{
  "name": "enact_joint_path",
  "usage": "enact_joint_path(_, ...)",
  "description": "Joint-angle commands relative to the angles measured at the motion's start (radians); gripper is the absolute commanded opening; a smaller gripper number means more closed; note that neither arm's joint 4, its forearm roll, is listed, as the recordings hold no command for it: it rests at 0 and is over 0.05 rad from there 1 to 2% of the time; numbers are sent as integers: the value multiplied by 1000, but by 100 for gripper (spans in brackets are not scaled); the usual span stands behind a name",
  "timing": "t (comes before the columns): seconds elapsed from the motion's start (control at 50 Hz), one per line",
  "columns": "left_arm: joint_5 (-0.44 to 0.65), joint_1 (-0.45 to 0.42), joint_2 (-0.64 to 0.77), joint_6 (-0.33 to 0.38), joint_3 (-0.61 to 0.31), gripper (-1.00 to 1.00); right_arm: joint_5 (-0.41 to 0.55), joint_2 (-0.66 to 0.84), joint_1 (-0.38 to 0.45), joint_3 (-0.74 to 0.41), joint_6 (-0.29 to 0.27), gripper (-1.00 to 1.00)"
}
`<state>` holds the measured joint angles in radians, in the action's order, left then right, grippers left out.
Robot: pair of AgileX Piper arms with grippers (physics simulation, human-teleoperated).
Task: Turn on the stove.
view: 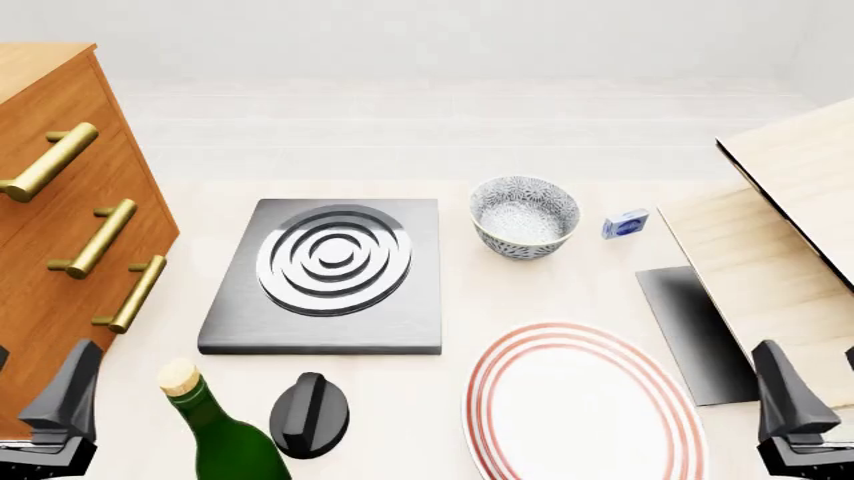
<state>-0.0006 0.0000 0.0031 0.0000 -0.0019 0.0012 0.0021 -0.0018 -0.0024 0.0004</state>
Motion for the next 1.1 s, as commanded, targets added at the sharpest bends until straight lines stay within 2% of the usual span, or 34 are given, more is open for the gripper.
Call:
enact_joint_path(0.02,2,0,2,0,-3,100,21,3,-15,-30,-3,100)
enact_joint_path(0.1,5,0,0,0,-4,100,88,6,-10,-134,-11,100)
enact_joint_path(0.16,3,0,0,0,-3,100,111,24,-10,-158,-45,100)
enact_joint_path(0.24,2,0,1,0,-2,100,134,56,-11,-197,-33,100)
enact_joint_path(0.28,2,0,0,0,-2,100,142,83,9,-222,-45,100)
enact_joint_path(0.3,2,0,1,0,-1,100,137,139,45,-256,-56,100)
enact_joint_path(0.34,1,0,1,0,-1,100,144,146,42,-276,-54,100)
enact_joint_path(0.48,4,0,0,0,-4,100,198,295,164,-419,-97,100)
enact_joint_path(0.58,4,0,0,0,-4,100,236,366,224,-484,-61,100)
enact_joint_path(0.68,5,0,0,0,-4,100,238,423,256,-503,-74,100)
enact_joint_path(0.7,5,0,0,0,-4,100,238,431,263,-508,-61,100)
enact_joint_path(0.72,4,0,0,0,-4,100,238,435,272,-515,6,100)
enact_joint_path(0.74,5,0,0,0,-4,100,238,433,279,-522,45,100)
enact_joint_path(0.76,5,0,0,0,-4,100,234,436,303,-531,49,100)
enact_joint_path(0.82,4,0,0,0,-4,100,212,497,368,-529,-13,100)
enact_joint_path(0.86,4,0,0,0,-4,100,203,524,391,-534,-15,100)
enact_joint_path(0.9,5,0,0,0,-4,100,198,547,391,-538,5,100)
enact_joint_path(0.92,4,0,0,0,-4,100,183,572,419,-545,-19,100)
enact_joint_path(0.96,5,0,0,0,-4,100,175,587,437,-550,3,100)
enact_joint_path(1.1,5,0,0,0,-4,100,115,706,505,-560,-22,100)
